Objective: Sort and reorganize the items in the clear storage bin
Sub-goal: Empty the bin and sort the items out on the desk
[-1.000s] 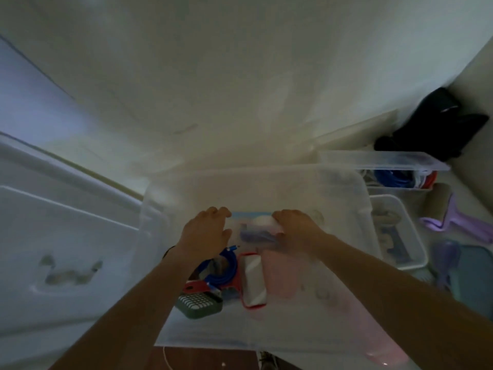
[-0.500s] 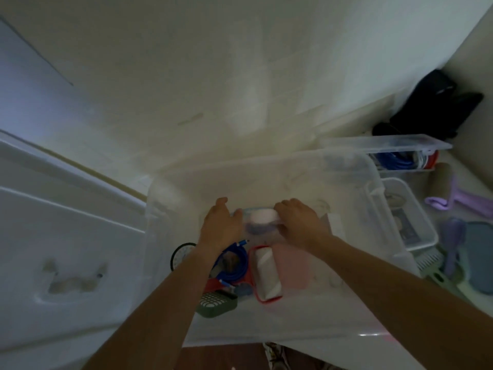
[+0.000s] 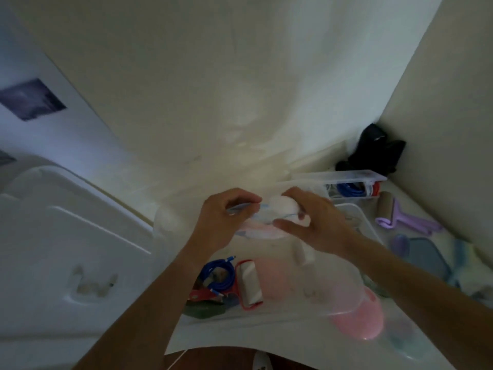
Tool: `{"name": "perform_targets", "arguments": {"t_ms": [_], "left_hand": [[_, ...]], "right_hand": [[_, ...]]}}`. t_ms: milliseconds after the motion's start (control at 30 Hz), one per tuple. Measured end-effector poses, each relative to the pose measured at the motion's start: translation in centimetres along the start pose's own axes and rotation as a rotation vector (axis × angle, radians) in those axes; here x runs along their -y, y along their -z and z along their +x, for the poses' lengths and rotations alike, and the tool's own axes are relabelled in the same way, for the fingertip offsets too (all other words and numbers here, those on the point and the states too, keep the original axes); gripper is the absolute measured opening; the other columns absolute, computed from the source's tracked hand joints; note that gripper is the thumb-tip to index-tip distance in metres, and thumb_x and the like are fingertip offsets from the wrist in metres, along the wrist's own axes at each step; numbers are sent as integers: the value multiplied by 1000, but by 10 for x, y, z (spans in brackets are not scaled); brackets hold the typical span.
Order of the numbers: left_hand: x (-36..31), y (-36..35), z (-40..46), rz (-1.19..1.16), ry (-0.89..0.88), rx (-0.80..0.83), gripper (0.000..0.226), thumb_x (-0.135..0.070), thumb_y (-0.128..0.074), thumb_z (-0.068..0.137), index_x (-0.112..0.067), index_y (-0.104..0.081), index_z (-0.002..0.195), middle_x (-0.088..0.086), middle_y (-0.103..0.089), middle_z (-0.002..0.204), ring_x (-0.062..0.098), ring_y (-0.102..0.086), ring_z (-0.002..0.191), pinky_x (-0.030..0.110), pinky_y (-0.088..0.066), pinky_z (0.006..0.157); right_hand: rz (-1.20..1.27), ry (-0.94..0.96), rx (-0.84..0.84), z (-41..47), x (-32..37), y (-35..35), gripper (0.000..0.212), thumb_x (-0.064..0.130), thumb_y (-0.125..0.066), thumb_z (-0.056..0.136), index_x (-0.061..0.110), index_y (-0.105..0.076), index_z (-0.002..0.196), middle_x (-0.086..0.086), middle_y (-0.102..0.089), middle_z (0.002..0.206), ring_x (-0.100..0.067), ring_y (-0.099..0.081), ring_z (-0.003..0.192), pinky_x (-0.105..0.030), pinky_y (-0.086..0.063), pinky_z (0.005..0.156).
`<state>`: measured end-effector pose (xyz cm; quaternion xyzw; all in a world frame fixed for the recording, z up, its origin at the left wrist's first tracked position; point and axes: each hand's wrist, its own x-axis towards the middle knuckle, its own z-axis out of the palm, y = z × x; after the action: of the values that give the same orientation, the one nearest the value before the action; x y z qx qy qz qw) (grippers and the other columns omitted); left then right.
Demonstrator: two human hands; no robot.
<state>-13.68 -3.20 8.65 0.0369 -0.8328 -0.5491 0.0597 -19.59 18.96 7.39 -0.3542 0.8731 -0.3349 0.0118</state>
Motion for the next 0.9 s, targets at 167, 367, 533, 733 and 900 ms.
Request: {"name": "perform_targets", "arguments": {"t_ms": [167,367,533,733,900], "left_hand": [[-65,-10,-1,41,-136,128,14,-9,-74,86,-17,-71,97,-5,-74,83,9,-72,82,22,-55,74],[-98,-56,-6,37,138,-301,66,-34,-86,73,-26,-48,127,-7,-62,117,9,-61,103,29,-52,91],[-117,-140,-23,-269,585,-377,79,-52,-91,49,-22,-44,105,8,-59,112,24,-68,89,46,-60,83],[-121,-205,-50,-178,573,-180,33,-33,-79,64,-20,-61,89,1,-74,85,20,-74,65,43,-63,70],[-123,-234,-72,119,398,-208,21,-32,-74,74,-24,-63,90,-11,-70,85,13,-69,80,31,-56,78]], "right_hand": [[-49,37,22,-4,8,60,12,27,-70,87,21,-65,95,15,-59,74,1,-54,66,-16,-35,59],[172,-118,-109,-33,10,116,15,16,-68,88,28,-75,95,17,-73,80,1,-69,78,-21,-55,73],[164,-206,-190,-68,-2,135,11,29,-71,85,27,-77,94,4,-74,76,-11,-69,69,-35,-55,64],[-119,-322,-123,-116,-30,141,10,24,-59,84,17,-62,77,4,-58,70,-21,-60,68,-28,-39,60],[-324,-563,122,-147,-46,135,12,17,-59,86,13,-50,93,-6,-46,101,-23,-56,86,-25,-37,69]]}}
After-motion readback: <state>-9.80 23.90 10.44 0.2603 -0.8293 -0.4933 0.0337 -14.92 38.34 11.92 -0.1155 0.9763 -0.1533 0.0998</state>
